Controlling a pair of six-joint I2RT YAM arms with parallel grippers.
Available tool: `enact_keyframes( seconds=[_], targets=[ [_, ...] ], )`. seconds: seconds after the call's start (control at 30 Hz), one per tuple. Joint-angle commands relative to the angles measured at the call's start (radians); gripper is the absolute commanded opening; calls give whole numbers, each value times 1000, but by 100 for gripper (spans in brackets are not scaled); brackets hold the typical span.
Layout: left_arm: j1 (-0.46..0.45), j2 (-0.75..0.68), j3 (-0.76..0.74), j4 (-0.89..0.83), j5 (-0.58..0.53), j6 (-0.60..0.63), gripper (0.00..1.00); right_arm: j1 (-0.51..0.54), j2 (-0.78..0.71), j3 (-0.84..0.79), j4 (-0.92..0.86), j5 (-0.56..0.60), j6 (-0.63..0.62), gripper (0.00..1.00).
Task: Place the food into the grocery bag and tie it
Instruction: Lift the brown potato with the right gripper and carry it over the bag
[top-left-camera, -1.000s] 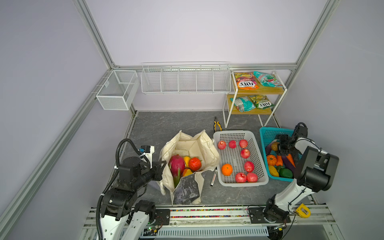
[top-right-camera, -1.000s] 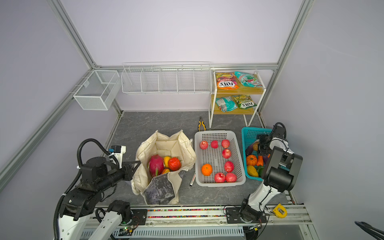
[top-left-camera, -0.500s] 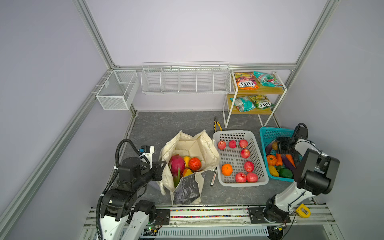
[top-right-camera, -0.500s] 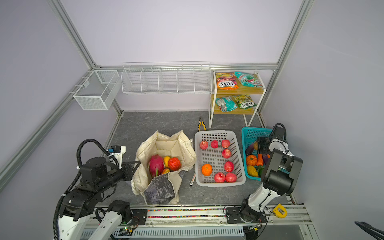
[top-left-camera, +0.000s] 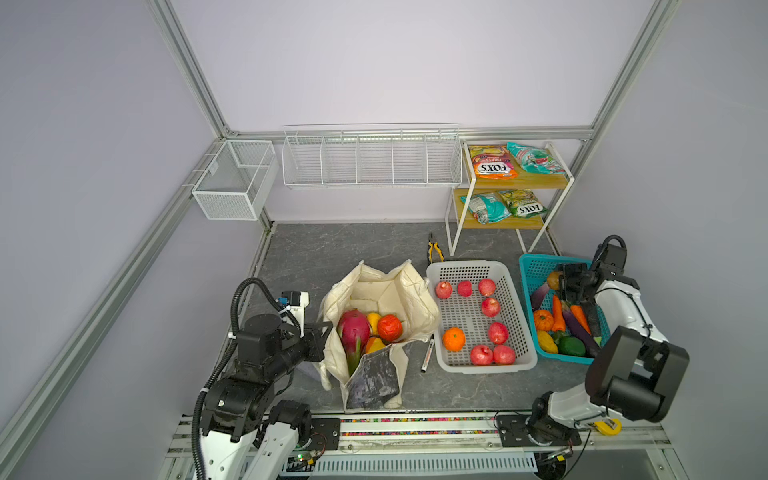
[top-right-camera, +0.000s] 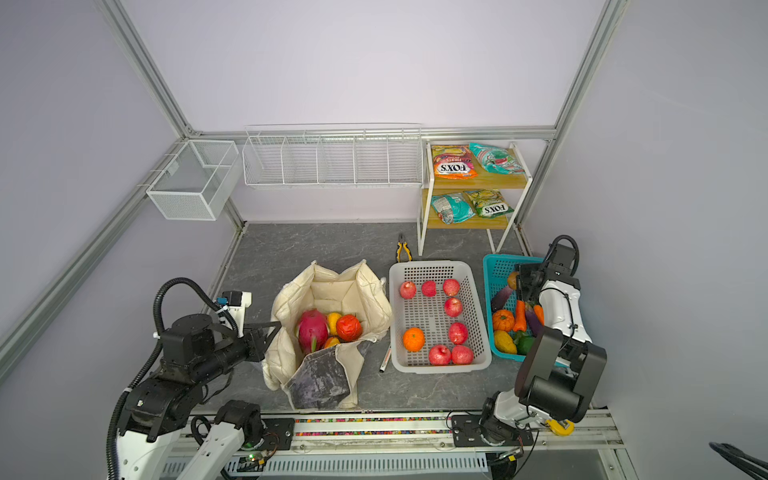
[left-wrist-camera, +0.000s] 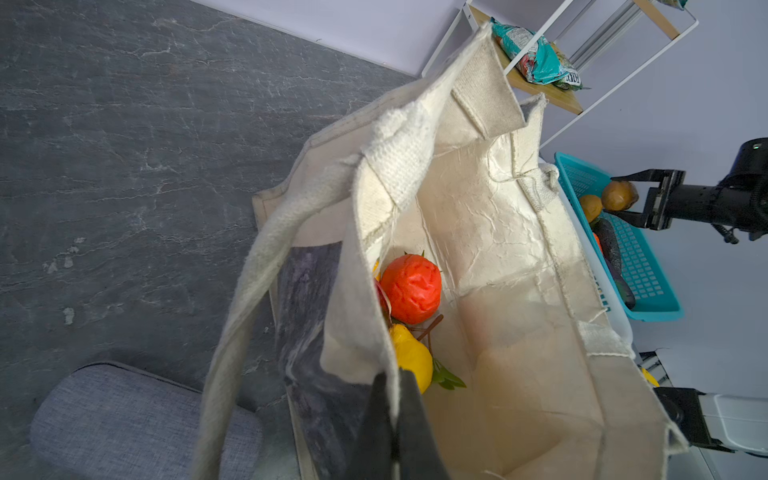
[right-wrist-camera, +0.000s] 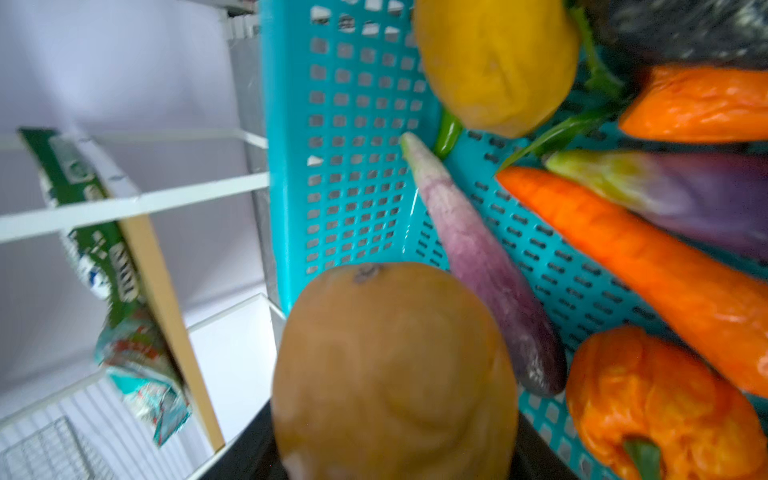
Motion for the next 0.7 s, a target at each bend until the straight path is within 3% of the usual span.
enact_keyframes(
  seconds=[0.0, 0.3, 0.5, 0.67],
  targets=[
    [-6, 3, -6, 7, 16, 8, 0, 25, -113, 33, -108, -37, -48, 51],
    [-6, 11, -6, 6, 26, 10, 0, 158, -426, 97, -333, -8, -169, 51],
    [-6, 7, -6, 8, 35, 13, 0, 329, -559, 147, -454, 13, -210, 51],
    [-6, 0, -7, 9, 47, 16, 0, 554, -601, 127, -471, 107, -213, 51]
  ],
)
